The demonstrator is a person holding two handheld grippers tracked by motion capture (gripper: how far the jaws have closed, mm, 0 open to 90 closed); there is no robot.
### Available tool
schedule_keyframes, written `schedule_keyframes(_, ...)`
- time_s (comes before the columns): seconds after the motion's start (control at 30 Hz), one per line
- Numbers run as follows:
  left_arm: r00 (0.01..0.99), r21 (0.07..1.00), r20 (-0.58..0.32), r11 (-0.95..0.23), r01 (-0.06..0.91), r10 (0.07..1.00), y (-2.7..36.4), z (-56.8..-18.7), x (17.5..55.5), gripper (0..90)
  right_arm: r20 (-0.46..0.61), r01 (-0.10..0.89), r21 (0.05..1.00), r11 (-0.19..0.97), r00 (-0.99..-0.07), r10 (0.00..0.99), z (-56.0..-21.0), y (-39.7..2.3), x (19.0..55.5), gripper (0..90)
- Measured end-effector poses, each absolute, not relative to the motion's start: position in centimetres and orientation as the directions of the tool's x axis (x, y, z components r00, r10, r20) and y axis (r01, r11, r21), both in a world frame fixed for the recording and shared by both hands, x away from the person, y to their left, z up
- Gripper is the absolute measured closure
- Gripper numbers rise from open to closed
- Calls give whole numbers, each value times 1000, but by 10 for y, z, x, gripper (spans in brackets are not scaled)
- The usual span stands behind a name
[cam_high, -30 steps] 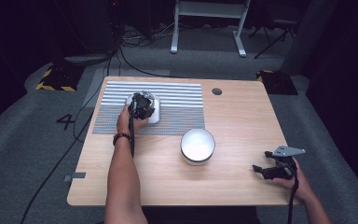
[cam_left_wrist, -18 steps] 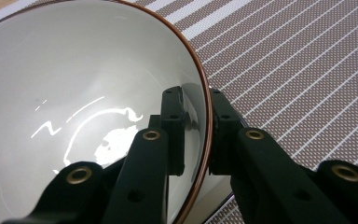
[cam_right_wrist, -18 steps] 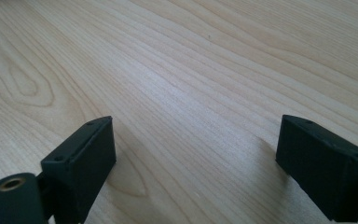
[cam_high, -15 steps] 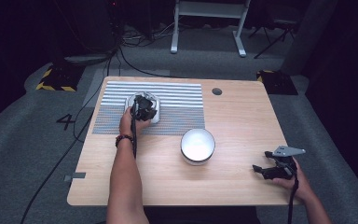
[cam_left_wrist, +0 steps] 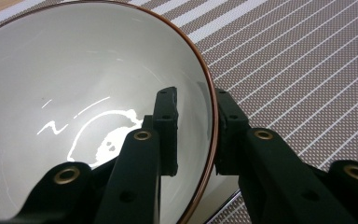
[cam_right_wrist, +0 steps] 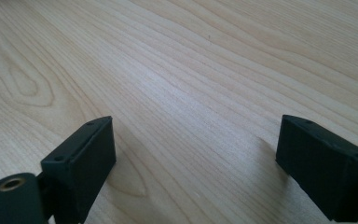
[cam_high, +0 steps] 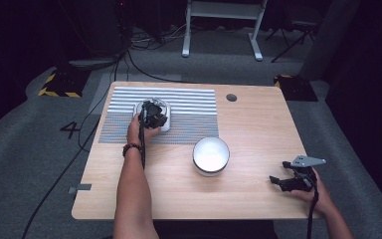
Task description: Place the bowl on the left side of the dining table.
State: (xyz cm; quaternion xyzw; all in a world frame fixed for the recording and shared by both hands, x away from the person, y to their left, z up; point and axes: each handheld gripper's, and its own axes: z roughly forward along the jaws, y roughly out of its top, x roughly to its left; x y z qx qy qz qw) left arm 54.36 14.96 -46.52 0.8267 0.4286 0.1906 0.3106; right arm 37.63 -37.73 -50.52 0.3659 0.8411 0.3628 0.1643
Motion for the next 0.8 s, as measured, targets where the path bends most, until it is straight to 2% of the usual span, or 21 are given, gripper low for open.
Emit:
schedule_keyframes(0.07, 552, 673, 48, -435, 598, 833, 150, -465, 543, 719, -11, 496, 731, 469, -678, 735, -505, -377, 376, 120)
schedule_keyframes(0.1, 544, 674, 36, -423, 606, 838, 150, -464, 543, 683, -11, 496, 731, 469, -678, 735, -505, -377, 376, 119)
schedule_keyframes(0.23, 538, 684, 49, -421, 596, 842, 151, -463, 543, 669, -11, 496, 731, 469, -678, 735, -505, -377, 376, 119)
schedule_keyframes(0.4, 542, 679, 22, -411, 609, 840, 151, -462, 543, 622, -11, 496, 731, 469, -678, 735, -505, -377, 376, 119)
schedule_keyframes(0.43, 540, 680, 22, -409, 609, 841, 152, -462, 543, 587, -11, 496, 731, 469, -678, 735, -505, -377, 376, 119)
schedule_keyframes(0.57, 537, 686, 9, -396, 610, 843, 152, -461, 543, 564, -11, 496, 731, 468, -678, 735, -505, -377, 376, 120)
schedule_keyframes(0.67, 540, 689, -2, -390, 611, 842, 153, -460, 542, 511, -11, 496, 731, 469, -678, 735, -505, -377, 376, 120)
schedule_keyframes(0.73, 528, 698, -14, -370, 613, 849, 154, -459, 541, 430, -11, 496, 731, 469, -678, 735, -505, -377, 376, 120)
schedule_keyframes(0.8, 529, 698, -19, -367, 615, 849, 154, -459, 541, 389, -11, 496, 730, 469, -678, 735, -505, -377, 376, 119)
